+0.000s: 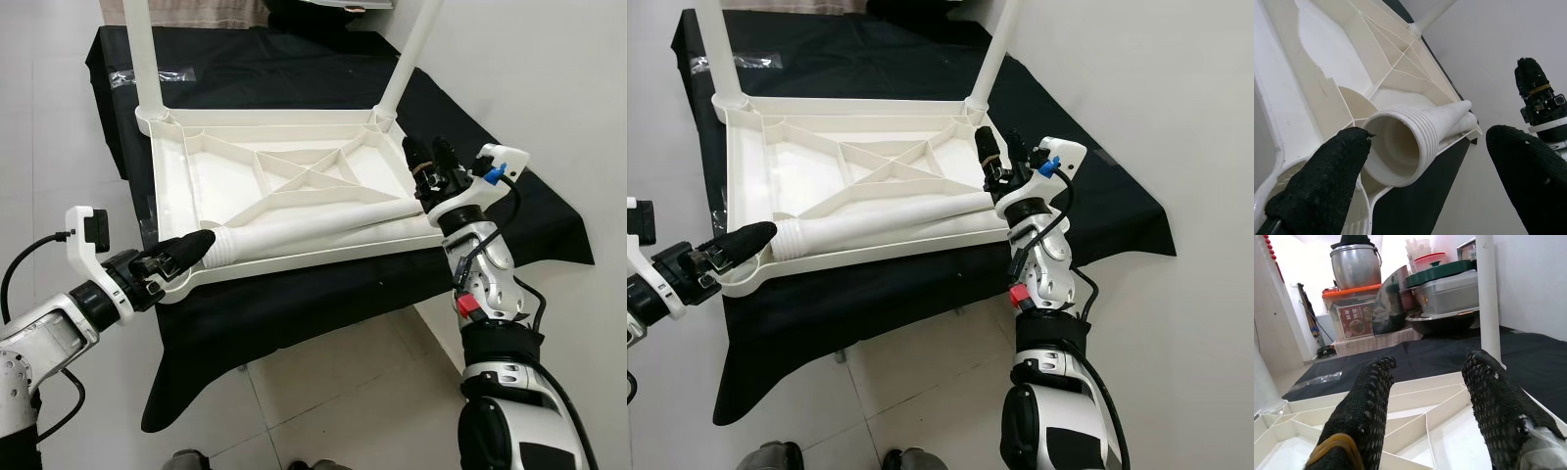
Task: Building children table
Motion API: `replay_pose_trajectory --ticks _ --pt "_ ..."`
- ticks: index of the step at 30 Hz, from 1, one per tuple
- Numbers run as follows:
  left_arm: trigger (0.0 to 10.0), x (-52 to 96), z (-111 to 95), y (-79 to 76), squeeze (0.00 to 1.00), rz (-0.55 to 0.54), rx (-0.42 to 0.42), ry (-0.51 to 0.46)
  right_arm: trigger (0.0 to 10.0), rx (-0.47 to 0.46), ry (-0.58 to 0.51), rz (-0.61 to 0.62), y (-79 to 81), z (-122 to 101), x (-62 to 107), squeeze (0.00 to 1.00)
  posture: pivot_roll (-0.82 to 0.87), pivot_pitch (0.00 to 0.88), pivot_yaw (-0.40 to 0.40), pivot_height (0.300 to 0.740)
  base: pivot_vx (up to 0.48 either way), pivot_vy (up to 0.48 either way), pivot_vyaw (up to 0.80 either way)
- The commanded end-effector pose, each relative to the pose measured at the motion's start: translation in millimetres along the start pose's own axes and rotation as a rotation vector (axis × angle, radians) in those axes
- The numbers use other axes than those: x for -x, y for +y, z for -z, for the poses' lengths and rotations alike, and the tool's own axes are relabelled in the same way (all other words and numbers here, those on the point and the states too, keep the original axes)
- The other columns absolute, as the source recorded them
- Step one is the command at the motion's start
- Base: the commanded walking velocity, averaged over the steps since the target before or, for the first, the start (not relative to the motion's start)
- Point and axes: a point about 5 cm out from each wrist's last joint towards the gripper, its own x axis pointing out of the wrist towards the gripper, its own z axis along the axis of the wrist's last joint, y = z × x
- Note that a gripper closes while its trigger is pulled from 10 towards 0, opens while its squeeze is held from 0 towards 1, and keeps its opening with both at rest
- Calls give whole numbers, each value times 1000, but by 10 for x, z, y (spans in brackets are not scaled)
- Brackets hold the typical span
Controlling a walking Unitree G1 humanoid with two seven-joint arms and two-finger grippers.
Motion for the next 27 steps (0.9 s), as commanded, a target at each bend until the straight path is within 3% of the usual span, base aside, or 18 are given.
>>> replay_pose_trajectory --ticks 1,19,27 --pt "10000 0 18 6 0 21 26 19 10000 -2 14 18 -29 28 46 0 129 149 -164 740 0 0 0" --pt "10000 -89 -77 26 0 133 133 47 10000 1 50 43 29 84 166 0 129 148 -133 740 0 0 0" --pt "10000 -181 -13 69 0 144 164 75 10000 1 43 58 38 62 208 0 116 144 -108 740 0 0 0"
